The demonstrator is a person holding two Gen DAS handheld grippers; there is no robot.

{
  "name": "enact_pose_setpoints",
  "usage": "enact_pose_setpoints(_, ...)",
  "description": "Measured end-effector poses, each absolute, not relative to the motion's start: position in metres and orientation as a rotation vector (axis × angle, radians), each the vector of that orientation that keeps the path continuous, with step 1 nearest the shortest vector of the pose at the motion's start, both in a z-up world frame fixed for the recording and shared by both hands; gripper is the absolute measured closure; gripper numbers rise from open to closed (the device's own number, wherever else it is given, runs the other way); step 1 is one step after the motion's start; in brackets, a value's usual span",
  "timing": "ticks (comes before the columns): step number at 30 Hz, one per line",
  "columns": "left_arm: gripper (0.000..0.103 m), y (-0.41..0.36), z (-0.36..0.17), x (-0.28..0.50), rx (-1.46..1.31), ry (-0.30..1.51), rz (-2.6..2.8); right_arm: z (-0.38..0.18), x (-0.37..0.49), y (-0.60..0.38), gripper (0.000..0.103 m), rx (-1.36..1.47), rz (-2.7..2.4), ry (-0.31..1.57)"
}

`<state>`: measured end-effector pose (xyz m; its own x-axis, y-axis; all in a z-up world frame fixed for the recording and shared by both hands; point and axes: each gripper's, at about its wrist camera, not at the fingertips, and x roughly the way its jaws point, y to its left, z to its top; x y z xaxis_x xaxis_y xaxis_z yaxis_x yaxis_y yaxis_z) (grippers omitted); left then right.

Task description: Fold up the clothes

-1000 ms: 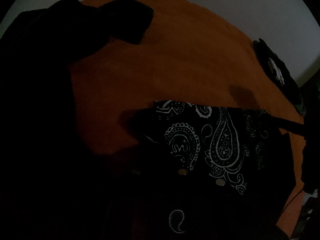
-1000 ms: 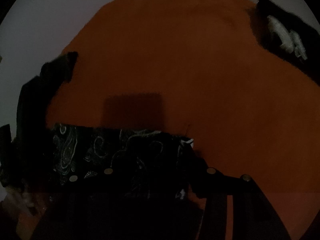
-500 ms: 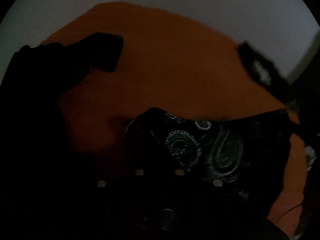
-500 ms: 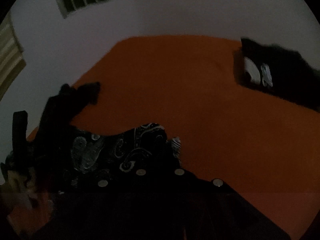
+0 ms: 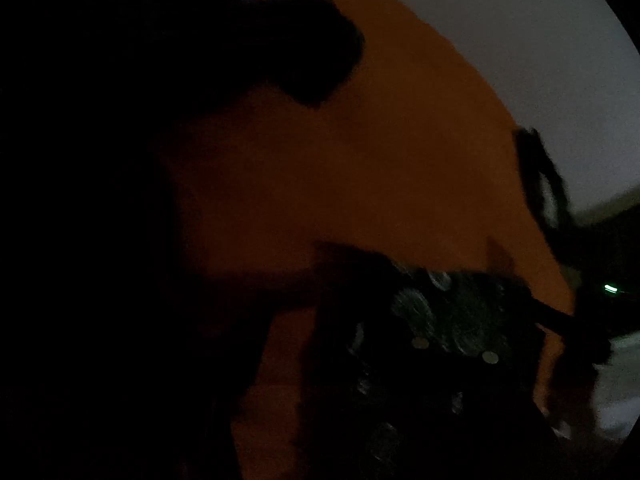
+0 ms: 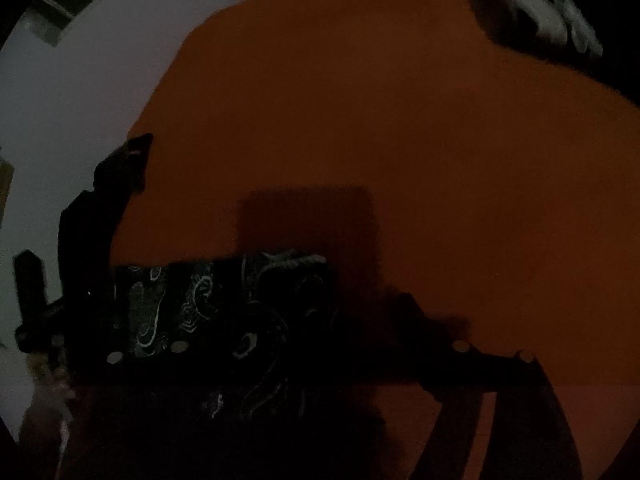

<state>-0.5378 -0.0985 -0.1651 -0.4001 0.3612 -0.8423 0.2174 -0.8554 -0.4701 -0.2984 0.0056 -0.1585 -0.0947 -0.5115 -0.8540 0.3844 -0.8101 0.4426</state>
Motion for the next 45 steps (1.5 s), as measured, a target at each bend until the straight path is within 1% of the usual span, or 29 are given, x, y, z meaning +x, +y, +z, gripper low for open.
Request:
enact_pose_setpoints(1, 0.054, -0.093, -0.168, -0.538, -1.652, -0.801, 2.388, -0.160, -0.298, 0.006, 0.099, 1.592, -1.932, -0.166)
enact_pose_setpoints(3, 0.055, -0.080, -0.173, -0.537, -1.625, -0.772, 2.325, -0.157, -0.293, 0.008, 0.100, 1.554, -1.909, -0.224)
enact_pose_setpoints(4, 0.073, -0.070, -0.175, -0.536, -1.626, -0.722, 2.329, -0.153, -0.290, 0.010, 0.100, 1.520, -1.909, -0.260)
enact_pose_setpoints(5, 0.093, -0.060, -0.177, -0.537, -1.640, -0.652, 2.357, -0.147, -0.293, 0.011, 0.100, 1.487, -1.910, -0.295)
enact_pose_setpoints(6, 0.100, -0.052, -0.176, -0.537, -1.633, -0.604, 2.397, -0.141, -0.297, 0.012, 0.100, 1.463, -1.912, -0.322)
enact_pose_setpoints(9, 0.100, -0.048, -0.154, -0.525, -1.468, -0.564, 2.582, -0.124, -0.297, 0.015, 0.100, 1.390, -1.920, -0.351)
enact_pose_setpoints(11, 0.100, -0.048, -0.128, -0.509, -1.248, -0.508, 2.707, -0.108, -0.295, 0.019, 0.100, 1.286, -1.950, -0.366)
enact_pose_setpoints(12, 0.099, -0.045, -0.134, -0.513, -1.300, -0.448, 2.721, -0.106, -0.295, 0.021, 0.100, 1.229, -1.979, -0.374)
enact_pose_setpoints(13, 0.098, -0.039, -0.151, -0.526, -1.451, -0.385, 2.685, -0.112, -0.299, 0.020, 0.099, 1.242, -1.993, -0.372)
enact_pose_setpoints(14, 0.096, -0.035, -0.166, -0.536, -1.581, -0.332, 2.655, -0.129, -0.307, 0.016, 0.099, 1.331, -1.987, -0.356)
enact_pose_setpoints(15, 0.090, -0.034, -0.173, -0.540, -1.642, -0.312, 2.652, -0.144, -0.314, 0.013, 0.096, 1.423, -1.977, -0.349)
enact_pose_setpoints(16, 0.089, -0.037, -0.170, -0.539, -1.641, -0.318, 2.664, -0.159, -0.319, 0.010, 0.091, 1.516, -1.966, -0.344)
enact_pose_setpoints(17, 0.087, -0.039, -0.167, -0.539, -1.641, -0.324, 2.676, -0.169, -0.320, 0.006, 0.088, 1.574, -1.965, -0.330)
enact_pose_setpoints(19, 0.077, -0.045, -0.160, -0.538, -1.641, -0.337, 2.700, -0.166, -0.319, 0.005, 0.085, 1.566, -1.989, -0.326)
enact_pose_setpoints(20, 0.076, -0.051, -0.155, -0.535, -1.634, -0.367, 2.715, -0.156, -0.318, 0.008, 0.083, 1.531, -2.022, -0.334)
enact_pose_setpoints(22, 0.072, -0.079, -0.134, -0.519, -1.599, -0.507, 2.751, -0.128, -0.312, 0.022, 0.067, 1.445, -2.108, -0.356)
enact_pose_setpoints(23, 0.072, -0.092, -0.124, -0.512, -1.579, -0.577, 2.768, -0.112, -0.306, 0.035, 0.061, 1.396, -2.136, -0.384)
enact_pose_setpoints(24, 0.072, -0.103, -0.115, -0.500, -1.571, -0.629, 2.779, -0.096, -0.301, 0.048, 0.044, 1.347, -2.163, -0.412)
enact_pose_setpoints(25, 0.072, -0.109, -0.105, -0.483, -1.580, -0.653, 2.786, -0.083, -0.292, 0.063, 0.037, 1.319, -2.177, -0.426)
enact_pose_setpoints(27, 0.072, -0.109, -0.091, -0.437, -1.612, -0.646, 2.728, -0.065, -0.267, 0.093, 0.037, 1.327, -2.161, -0.417)
enact_pose_setpoints(29, 0.070, -0.093, -0.085, -0.385, -1.648, -0.603, 2.608, -0.066, -0.228, 0.118, 0.037, 1.384, -2.085, -0.434)
enact_pose_setpoints(30, 0.067, -0.089, -0.087, -0.366, -1.672, -0.589, 2.550, -0.070, -0.204, 0.130, 0.037, 1.415, -2.037, -0.447)
enact_pose_setpoints(31, 0.064, -0.081, -0.094, -0.336, -1.700, -0.582, 2.482, -0.076, -0.177, 0.137, 0.039, 1.446, -1.978, -0.447)
enact_pose_setpoints(34, 0.064, -0.052, -0.128, -0.238, -1.815, -0.592, 2.285, -0.103, -0.086, 0.142, 0.040, 1.529, -1.796, -0.412)
enact_pose_setpoints(38, 0.064, -0.020, -0.177, -0.139, -1.908, -0.723, 2.123, -0.148, 0.006, 0.134, 0.040, 1.607, -1.661, -0.469)
enact_pose_setpoints(41, 0.062, -0.013, -0.185, -0.125, -1.868, -0.797, 2.186, -0.171, 0.038, 0.127, 0.040, 1.633, -1.620, -0.573)
enact_pose_setpoints(42, 0.059, -0.013, -0.187, -0.122, -1.864, -0.836, 2.203, -0.178, 0.045, 0.125, 0.040, 1.645, -1.605, -0.623)
enact_pose_setpoints(43, 0.055, -0.016, -0.189, -0.118, -1.871, -0.895, 2.205, -0.186, 0.053, 0.123, 0.040, 1.657, -1.589, -0.674)
enact_pose_setpoints(45, 0.052, -0.029, -0.193, -0.101, -1.857, -1.082, 2.216, -0.194, 0.063, 0.118, 0.040, 1.673, -1.543, -0.758)
